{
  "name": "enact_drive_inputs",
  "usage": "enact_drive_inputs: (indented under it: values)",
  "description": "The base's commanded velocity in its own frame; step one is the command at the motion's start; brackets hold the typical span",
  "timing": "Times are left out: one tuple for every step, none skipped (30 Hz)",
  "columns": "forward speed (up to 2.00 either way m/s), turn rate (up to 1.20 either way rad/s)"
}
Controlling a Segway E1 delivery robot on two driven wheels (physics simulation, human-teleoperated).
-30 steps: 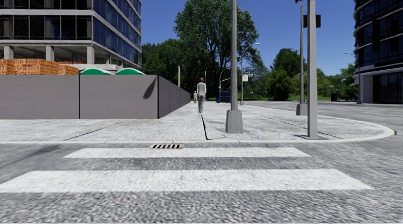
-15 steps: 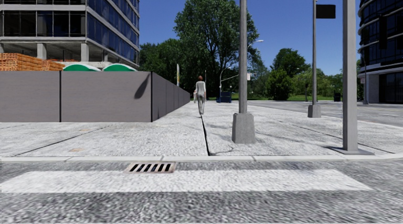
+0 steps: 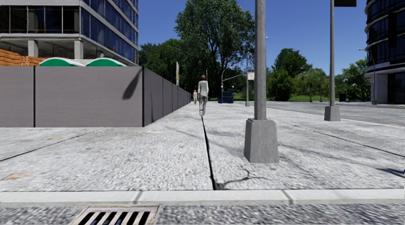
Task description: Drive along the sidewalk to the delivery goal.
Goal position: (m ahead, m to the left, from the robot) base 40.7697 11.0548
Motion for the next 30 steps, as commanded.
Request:
enact_drive_inputs:
  values:
    - [2.0,0.0]
    - [2.0,0.0]
    - [2.0,0.0]
    - [2.0,0.0]
    - [2.0,0.0]
    - [2.0,0.0]
    - [2.0,0.0]
    - [2.0,0.0]
    - [2.0,0.0]
    - [2.0,0.0]
    - [1.92,0.0]
    - [1.92,0.0]
    - [1.73,0.0]
    - [1.46,0.0]
    - [1.31,0.0]
    - [1.19,0.0]
    - [1.15,0.0]
    - [1.15,0.0]
    - [1.14,0.0]
    - [1.13,0.0]
    - [1.13,0.0]
    - [1.13,0.0]
    - [1.13,0.0]
    - [1.13,0.0]
    - [1.13,0.0]
    - [1.13,0.0]
    - [1.13,0.0]
    - [1.13,0.0]
    - [1.13,0.0]
    - [1.13,0.0]
